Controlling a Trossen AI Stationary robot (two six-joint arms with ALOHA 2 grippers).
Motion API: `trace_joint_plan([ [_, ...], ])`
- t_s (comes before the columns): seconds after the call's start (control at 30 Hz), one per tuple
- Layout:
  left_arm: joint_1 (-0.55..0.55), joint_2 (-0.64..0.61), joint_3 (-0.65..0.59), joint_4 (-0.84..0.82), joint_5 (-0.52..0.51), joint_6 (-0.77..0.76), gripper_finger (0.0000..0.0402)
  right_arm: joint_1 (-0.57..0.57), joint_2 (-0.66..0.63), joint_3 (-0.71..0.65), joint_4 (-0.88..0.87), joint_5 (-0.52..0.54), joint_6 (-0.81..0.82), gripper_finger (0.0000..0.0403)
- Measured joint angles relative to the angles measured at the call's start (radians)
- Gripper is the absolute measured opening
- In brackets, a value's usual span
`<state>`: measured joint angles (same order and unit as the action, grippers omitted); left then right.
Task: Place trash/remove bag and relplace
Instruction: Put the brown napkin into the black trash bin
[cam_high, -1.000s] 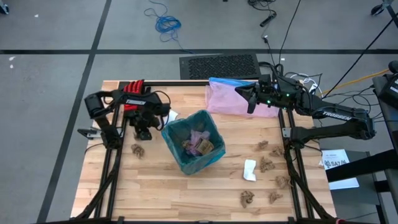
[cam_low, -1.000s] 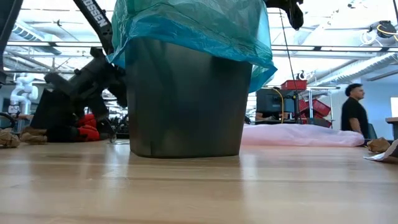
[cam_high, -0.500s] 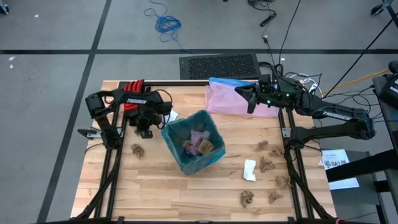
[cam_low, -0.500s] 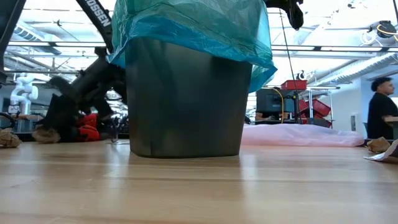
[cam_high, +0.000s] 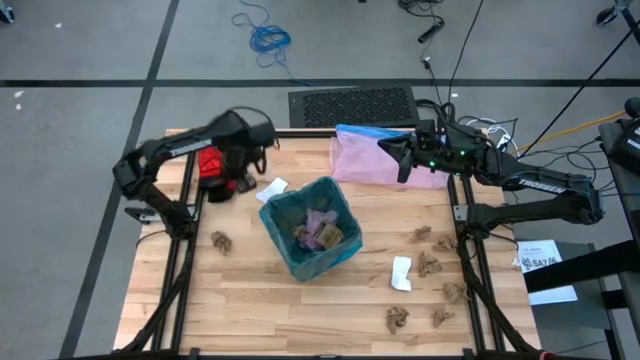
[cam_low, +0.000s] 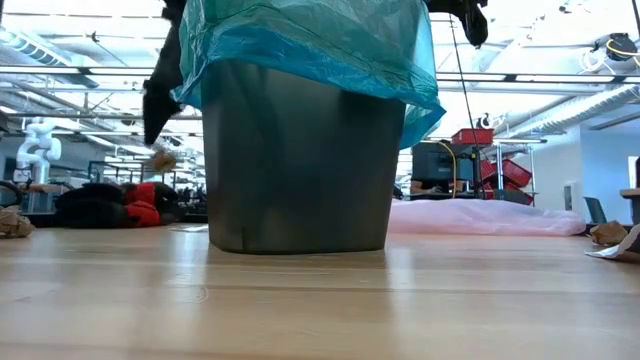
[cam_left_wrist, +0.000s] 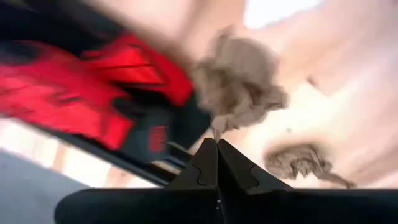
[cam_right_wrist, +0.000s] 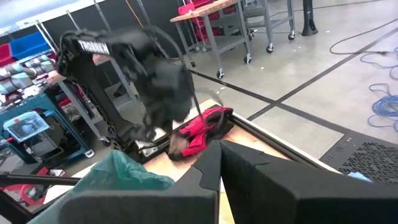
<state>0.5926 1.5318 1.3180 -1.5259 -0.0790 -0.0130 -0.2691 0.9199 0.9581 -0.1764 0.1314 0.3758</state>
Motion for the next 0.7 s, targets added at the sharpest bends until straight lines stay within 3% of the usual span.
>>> trace_joint_plan([
  [0.17,0.042,-0.055,0.183,-0.014,-0.05,-0.109,0.0,0.0,0.0,0.0,0.0,0.004,-0.019,0.0],
  [0.27,0.057,-0.088,0.282,0.034,-0.03,-0.188,0.0,0.0,0.0,0.0,0.0,0.004,-0.021,0.0],
  [0.53,-0.023,-0.131,0.474,0.199,0.251,-0.14,0.0,-0.001,0.0,0.0,0.0,0.008,-0.025,0.0],
  [0.7,-0.136,-0.13,0.493,0.254,0.383,-0.082,0.0,-0.009,0.0,0.0,0.001,0.024,-0.029,0.0],
])
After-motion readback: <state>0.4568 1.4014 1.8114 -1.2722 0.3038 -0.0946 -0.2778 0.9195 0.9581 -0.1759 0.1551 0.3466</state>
